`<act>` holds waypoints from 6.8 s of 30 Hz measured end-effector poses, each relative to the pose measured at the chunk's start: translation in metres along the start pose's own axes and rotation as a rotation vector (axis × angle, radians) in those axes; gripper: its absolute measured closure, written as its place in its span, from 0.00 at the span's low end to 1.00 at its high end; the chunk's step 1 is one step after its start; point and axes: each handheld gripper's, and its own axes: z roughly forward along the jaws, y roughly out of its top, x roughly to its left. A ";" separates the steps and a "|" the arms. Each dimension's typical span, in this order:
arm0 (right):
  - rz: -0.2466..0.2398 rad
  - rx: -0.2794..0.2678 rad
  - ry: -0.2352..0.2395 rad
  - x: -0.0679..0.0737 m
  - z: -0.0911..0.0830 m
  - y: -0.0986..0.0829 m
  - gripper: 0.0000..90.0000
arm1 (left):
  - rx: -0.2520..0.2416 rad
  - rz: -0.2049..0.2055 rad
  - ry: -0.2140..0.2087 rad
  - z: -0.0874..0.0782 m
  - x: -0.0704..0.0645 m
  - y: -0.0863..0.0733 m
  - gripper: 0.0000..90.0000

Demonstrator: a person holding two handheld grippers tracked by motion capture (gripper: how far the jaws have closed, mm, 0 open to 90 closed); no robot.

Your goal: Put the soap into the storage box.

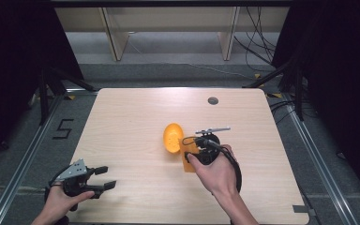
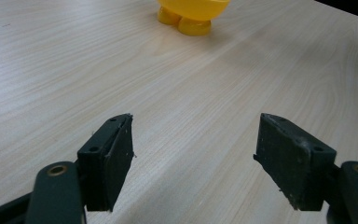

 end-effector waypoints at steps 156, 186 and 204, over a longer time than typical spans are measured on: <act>0.252 0.361 -0.232 0.020 0.120 0.123 0.68 | -0.004 0.005 -0.024 -0.002 0.002 0.000 0.30; 0.156 0.340 -0.256 0.025 0.122 0.123 0.63 | 0.007 -0.019 -0.018 -0.002 -0.001 0.000 0.30; 0.147 0.289 -0.274 0.027 0.116 0.123 0.54 | 0.002 0.005 -0.032 -0.002 0.001 0.000 0.30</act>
